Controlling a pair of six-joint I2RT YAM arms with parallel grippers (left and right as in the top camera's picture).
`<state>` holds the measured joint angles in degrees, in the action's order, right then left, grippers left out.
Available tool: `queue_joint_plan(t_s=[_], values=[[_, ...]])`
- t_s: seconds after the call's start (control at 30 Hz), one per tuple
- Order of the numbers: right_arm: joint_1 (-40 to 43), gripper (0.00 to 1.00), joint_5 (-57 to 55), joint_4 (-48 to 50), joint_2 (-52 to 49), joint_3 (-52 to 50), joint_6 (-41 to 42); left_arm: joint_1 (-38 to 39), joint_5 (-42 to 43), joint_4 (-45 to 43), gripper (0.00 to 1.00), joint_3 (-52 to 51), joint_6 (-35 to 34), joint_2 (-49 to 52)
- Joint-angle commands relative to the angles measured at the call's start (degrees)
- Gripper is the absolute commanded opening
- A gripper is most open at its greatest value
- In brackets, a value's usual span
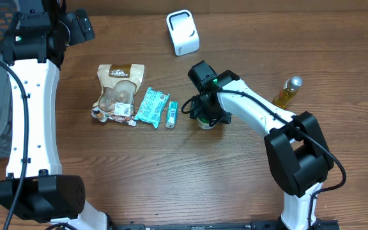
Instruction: Scan the item barcode
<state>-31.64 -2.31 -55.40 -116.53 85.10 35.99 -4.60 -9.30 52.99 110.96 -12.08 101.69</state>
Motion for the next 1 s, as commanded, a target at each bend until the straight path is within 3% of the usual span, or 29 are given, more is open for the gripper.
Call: queue_joint_plan(t_s=[0.0, 0.97], values=[[-0.4, 0.79, 0.0, 0.5, 0.0, 0.3, 0.2, -0.2, -0.7, 0.0, 0.99, 0.5, -0.8, 0.2], [-0.5, 0.79, 0.0, 1.9, -0.1, 0.3, 0.2, -0.2, -0.7, 0.0, 1.00, 0.5, -0.8, 0.2]])
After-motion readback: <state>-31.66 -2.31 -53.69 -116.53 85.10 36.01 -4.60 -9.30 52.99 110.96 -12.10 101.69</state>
